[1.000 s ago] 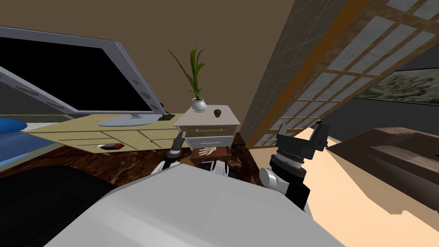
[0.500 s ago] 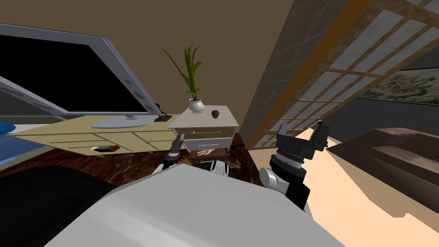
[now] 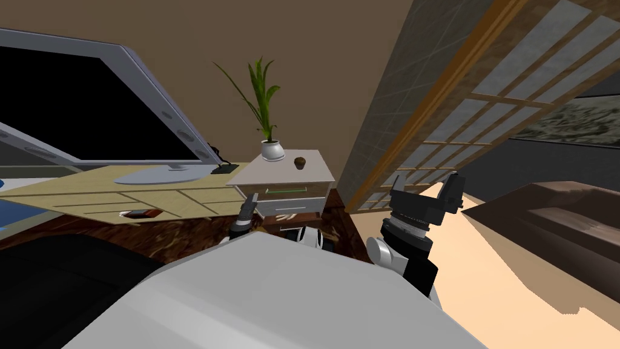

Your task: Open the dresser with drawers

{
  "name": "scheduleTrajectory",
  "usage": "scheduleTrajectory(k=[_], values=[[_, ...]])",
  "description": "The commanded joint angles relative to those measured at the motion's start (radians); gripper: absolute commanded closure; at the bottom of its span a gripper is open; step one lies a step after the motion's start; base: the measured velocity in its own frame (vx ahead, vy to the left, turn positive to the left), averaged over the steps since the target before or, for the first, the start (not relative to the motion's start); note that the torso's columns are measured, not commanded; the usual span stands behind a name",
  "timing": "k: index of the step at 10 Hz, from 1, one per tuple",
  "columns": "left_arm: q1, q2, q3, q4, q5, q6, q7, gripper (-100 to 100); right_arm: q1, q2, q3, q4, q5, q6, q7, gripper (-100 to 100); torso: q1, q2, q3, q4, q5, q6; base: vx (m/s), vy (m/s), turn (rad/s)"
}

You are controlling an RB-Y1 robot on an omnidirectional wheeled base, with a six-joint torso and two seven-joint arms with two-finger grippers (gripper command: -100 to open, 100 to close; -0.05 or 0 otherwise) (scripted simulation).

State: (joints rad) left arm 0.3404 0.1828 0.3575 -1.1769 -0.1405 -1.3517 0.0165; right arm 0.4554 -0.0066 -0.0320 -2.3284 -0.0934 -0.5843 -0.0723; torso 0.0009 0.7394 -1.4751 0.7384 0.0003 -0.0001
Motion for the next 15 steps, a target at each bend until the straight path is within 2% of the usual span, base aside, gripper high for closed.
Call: scheduleTrajectory(k=[1,4,5,8,10,13,15], values=[[-0.014,-0.012,0.017,0.068,-0.002,-0.042,-0.001,-100,0.0,0.0,0.0,0.0,0.0,0.0,0.0,0,0.0,-0.003,-0.002,-0.001,0.0,0.0,0.078,-0.031,-0.002],[-0.033,-0.045,0.048,0.166,-0.003,-0.109,0.0,-100,0.0,0.0,0.0,0.0,0.0,0.0,0.0,0,-0.002,-0.002,-0.001,0.0,-0.001,0.0,0.083,-0.049,-0.01],[-0.033,-0.045,0.048,0.177,-0.003,-0.109,0.0,-100,0.0,0.0,0.0,0.0,0.0,0.0,0.0,0,-0.001,-0.003,-0.002,-0.001,0.0,0.0,0.08,-0.032,-0.004],[-0.048,-0.098,0.071,0.259,-0.004,-0.162,0.0,-100,0.0,0.0,0.0,0.0,0.0,0.0,0.0,0,-0.001,0.0,0.0,0.0,0.0,0.0,0.068,-0.031,-0.007],[-0.054,-0.148,0.082,0.297,-0.005,-0.186,0.001,-100,0.0,0.0,0.0,0.0,0.0,0.0,0.0,0,-0.001,-0.002,-0.001,-0.001,0.0,0.0,0.07,-0.038,-0.006],[-0.059,-0.214,0.09,0.322,-0.005,-0.203,0.001,-100,0.0,0.0,0.0,0.0,0.0,0.0,0.0,0,0.0,0.0,0.0,0.0,0.0,0.0,0.033,-0.022,-0.003],[-0.064,-0.192,0.088,0.286,0.001,-0.16,0.012,-100,0.0,0.0,0.0,0.0,0.0,0.0,0.0,0,0.0,0.0,0.0,0.0,0.0,0.0,-0.002,-0.016,0.009]])
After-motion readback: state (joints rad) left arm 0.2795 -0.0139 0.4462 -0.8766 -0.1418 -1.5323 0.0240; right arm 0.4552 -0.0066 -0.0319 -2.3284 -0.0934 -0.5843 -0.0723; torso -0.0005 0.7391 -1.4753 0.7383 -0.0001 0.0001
